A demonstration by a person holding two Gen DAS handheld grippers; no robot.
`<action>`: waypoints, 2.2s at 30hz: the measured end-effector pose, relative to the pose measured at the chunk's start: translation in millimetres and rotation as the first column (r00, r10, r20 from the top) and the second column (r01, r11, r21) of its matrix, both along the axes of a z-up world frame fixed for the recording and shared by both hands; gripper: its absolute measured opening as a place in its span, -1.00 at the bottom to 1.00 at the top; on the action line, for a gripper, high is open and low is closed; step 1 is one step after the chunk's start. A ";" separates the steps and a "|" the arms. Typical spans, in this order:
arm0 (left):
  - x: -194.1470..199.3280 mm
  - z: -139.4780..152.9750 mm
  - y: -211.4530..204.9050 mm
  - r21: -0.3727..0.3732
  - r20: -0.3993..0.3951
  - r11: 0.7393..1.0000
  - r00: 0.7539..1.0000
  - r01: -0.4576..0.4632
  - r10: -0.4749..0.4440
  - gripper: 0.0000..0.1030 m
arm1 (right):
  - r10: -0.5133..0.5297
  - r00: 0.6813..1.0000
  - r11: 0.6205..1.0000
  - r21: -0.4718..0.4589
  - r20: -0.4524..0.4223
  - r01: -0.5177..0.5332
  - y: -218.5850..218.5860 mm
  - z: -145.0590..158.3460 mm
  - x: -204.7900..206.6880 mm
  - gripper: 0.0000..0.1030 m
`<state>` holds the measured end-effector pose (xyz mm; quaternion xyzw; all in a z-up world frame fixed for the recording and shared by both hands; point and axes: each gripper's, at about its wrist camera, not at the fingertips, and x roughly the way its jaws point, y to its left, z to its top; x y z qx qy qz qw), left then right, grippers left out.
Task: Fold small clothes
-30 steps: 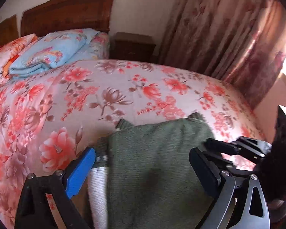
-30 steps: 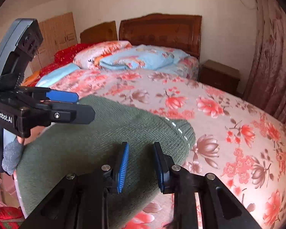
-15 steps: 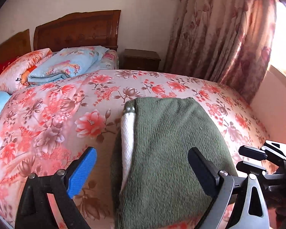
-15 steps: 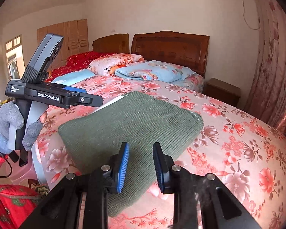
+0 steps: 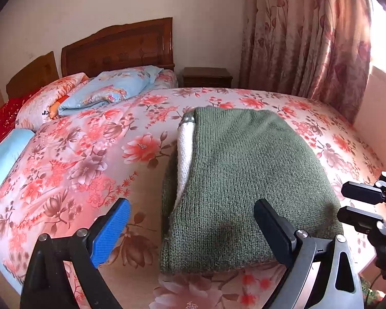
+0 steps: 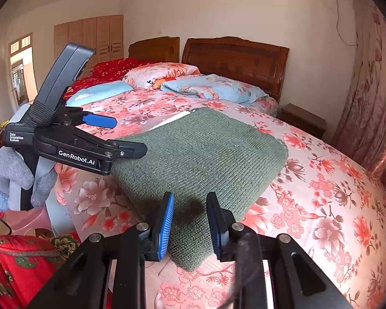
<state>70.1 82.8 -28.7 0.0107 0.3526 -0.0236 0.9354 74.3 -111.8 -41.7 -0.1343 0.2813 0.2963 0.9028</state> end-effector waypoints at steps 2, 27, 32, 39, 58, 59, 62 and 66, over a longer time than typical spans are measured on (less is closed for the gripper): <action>-8.7 6.9 -4.4 0.017 0.038 1.000 0.999 -0.004 0.004 1.00 | 0.014 1.000 1.000 0.024 0.021 -0.015 -3.5 9.5 -8.5 -0.48; -96.0 30.0 -44.7 0.096 0.220 0.993 0.974 -0.069 0.047 1.00 | -0.239 0.965 0.965 0.082 -0.106 0.248 -60.5 5.2 -80.3 -0.42; -97.2 31.8 -49.2 0.119 0.215 0.988 0.974 -0.101 0.074 1.00 | -0.284 0.942 0.940 0.141 -0.178 0.310 -71.2 -6.1 -70.5 -0.42; -101.5 29.1 -57.5 0.148 0.221 0.983 0.972 -0.110 0.075 1.00 | -0.291 0.950 0.935 0.175 -0.110 0.307 -67.9 -1.0 -80.1 -0.42; -105.8 28.9 -57.3 0.138 0.231 0.983 0.969 -0.117 0.083 1.00 | -0.276 0.961 0.950 0.142 -0.031 0.278 -55.6 5.0 -88.7 -0.42; -105.7 28.6 -57.4 0.136 0.229 0.984 0.970 -0.116 0.083 1.00 | -0.277 0.960 0.950 0.142 -0.031 0.278 -55.7 4.9 -88.5 -0.42; -105.1 27.7 -57.4 0.131 0.225 0.985 0.971 -0.113 0.081 1.00 | -0.279 0.959 0.949 0.143 -0.038 0.282 -56.3 4.5 -87.6 -0.42; -104.9 27.3 -56.1 0.119 0.220 0.987 0.972 -0.108 0.080 1.00 | -0.281 0.959 0.948 0.144 -0.041 0.284 -57.5 4.2 -87.0 -0.42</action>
